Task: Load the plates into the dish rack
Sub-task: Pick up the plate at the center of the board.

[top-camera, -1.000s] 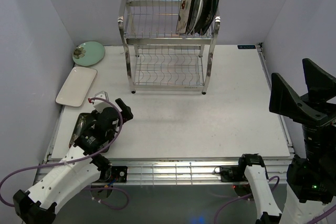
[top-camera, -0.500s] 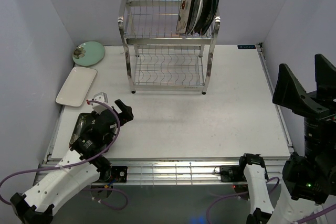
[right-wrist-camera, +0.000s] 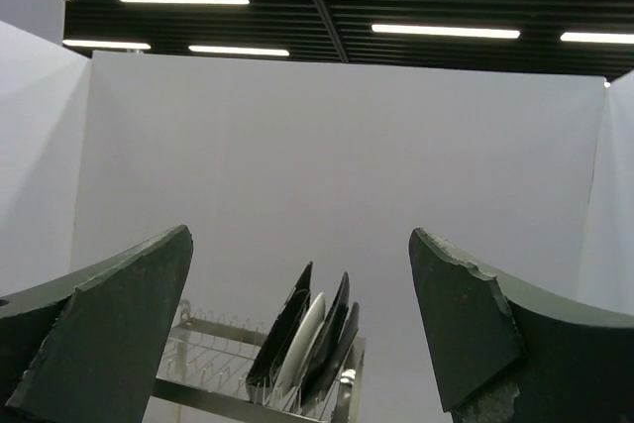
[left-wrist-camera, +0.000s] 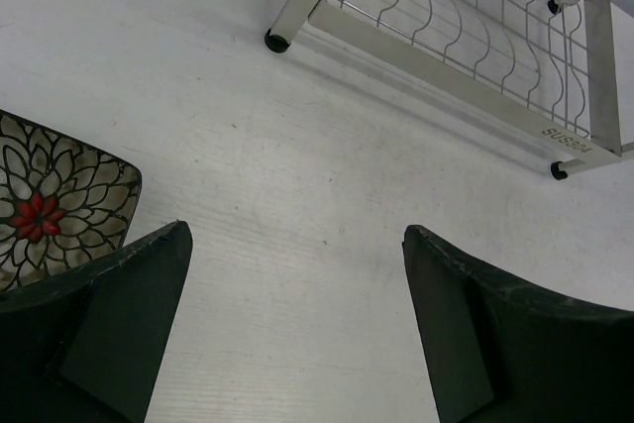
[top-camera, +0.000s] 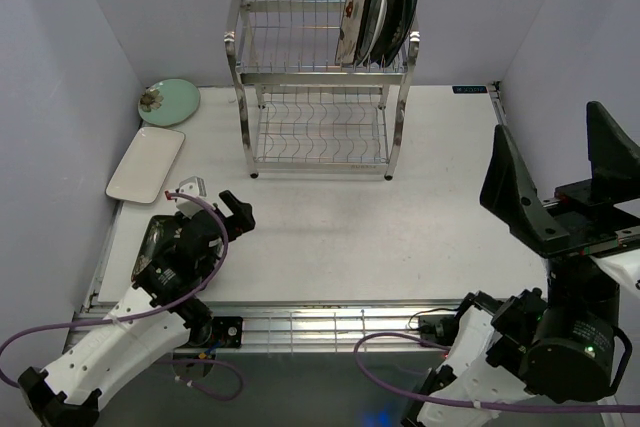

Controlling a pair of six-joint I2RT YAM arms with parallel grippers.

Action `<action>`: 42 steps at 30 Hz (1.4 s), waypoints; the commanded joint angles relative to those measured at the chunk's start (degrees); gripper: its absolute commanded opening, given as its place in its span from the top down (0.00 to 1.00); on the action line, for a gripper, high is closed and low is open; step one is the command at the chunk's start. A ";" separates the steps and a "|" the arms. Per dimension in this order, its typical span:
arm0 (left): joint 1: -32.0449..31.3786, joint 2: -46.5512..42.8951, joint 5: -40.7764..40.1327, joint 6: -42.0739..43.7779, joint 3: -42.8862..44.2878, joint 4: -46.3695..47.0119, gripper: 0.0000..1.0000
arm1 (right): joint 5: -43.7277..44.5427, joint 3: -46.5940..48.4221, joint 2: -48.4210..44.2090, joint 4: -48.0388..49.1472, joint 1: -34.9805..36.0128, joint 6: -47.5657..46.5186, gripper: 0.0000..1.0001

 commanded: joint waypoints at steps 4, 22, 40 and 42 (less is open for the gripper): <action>-1.21 -2.00 -1.32 0.38 -0.44 -0.19 0.02 | -7.32 1.68 2.47 5.76 -4.49 11.32 0.04; -1.65 -0.07 -1.67 0.29 -0.18 -0.10 0.02 | -5.13 4.40 4.24 -3.18 9.66 2.10 0.06; -1.65 0.20 -1.76 0.20 -0.18 -0.01 0.02 | -9.88 5.38 1.53 0.07 -1.15 12.13 0.02; -1.65 0.28 -1.58 0.20 -0.18 -0.01 0.02 | -6.91 3.71 0.47 -2.47 -0.45 9.23 0.02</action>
